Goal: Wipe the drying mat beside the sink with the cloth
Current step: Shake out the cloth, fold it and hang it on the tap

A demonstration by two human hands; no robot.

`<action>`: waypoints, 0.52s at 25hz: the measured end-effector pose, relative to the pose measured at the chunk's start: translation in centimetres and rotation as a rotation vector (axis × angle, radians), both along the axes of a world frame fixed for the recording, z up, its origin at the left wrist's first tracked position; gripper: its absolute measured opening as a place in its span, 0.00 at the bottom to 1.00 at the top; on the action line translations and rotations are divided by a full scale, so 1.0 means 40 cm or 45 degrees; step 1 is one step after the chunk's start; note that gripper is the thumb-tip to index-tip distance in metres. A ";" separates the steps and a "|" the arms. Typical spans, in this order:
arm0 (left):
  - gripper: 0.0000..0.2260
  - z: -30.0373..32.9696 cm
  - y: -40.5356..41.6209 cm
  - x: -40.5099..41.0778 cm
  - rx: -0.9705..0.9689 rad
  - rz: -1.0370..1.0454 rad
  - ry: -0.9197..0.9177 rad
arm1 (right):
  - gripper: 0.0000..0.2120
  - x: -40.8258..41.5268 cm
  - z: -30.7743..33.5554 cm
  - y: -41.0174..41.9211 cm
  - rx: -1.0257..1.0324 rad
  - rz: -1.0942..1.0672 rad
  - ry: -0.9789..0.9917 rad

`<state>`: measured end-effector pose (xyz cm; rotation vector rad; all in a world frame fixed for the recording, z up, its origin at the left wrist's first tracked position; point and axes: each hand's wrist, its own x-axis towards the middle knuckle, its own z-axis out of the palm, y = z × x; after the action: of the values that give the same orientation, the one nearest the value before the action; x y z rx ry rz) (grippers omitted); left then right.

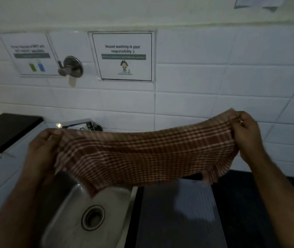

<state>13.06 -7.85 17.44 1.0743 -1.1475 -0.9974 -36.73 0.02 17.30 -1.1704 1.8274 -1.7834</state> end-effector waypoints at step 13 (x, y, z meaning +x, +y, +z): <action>0.09 0.027 0.001 -0.194 0.644 -0.320 0.278 | 0.19 0.097 -0.003 -0.050 0.304 -0.196 0.349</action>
<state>5.29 -7.82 18.54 1.1918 -0.8834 -1.6208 -32.84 -1.97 17.18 -1.2578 2.2712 -1.4830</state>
